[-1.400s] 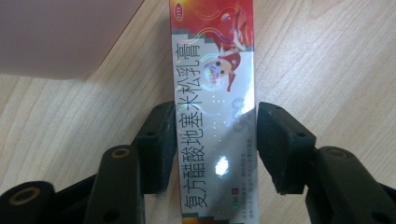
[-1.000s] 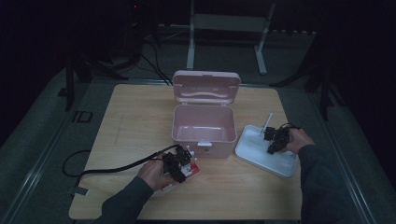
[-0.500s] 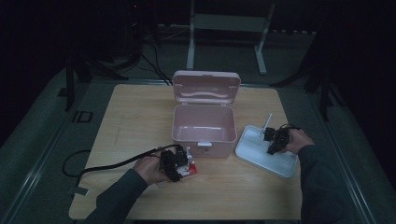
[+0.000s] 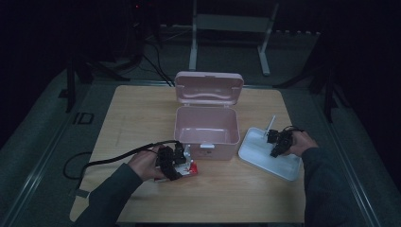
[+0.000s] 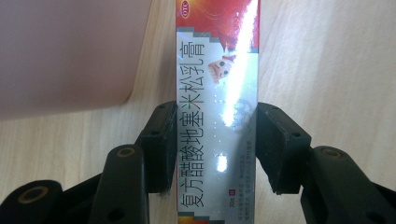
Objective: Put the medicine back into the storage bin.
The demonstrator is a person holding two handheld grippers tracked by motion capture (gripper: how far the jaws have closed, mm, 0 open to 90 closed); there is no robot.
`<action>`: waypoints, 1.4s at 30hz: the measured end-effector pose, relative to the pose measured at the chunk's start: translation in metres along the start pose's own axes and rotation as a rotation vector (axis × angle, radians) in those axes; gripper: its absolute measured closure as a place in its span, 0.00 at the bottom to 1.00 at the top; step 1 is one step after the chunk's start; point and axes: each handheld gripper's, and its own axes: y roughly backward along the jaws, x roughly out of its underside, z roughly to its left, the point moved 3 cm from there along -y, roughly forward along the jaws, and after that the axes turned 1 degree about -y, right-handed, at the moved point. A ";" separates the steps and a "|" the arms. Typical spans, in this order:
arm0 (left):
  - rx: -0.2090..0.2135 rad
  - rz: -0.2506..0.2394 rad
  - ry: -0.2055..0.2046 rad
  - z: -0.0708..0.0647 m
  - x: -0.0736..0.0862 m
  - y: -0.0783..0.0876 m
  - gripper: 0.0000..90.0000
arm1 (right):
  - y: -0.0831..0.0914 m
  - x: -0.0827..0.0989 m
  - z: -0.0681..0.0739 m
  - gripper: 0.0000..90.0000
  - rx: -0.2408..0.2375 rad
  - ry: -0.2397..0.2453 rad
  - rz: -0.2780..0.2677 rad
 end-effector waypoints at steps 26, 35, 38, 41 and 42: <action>-0.061 -0.083 -0.081 0.024 -0.002 0.084 0.57 | 0.000 0.000 0.000 0.99 -0.006 -0.002 0.001; -0.073 -0.098 -0.119 0.033 -0.018 0.105 0.57 | 0.000 0.000 0.000 0.99 -0.008 -0.003 0.001; -0.073 -0.104 -0.133 0.037 -0.024 0.112 0.57 | 0.000 0.000 0.000 0.99 -0.008 -0.003 0.001; -0.074 -0.110 -0.143 0.041 -0.030 0.117 0.57 | 0.000 0.000 0.000 0.99 -0.009 -0.003 0.001; -0.074 -0.112 -0.144 0.042 -0.031 0.118 0.57 | 0.000 0.000 0.000 0.99 -0.009 -0.003 0.001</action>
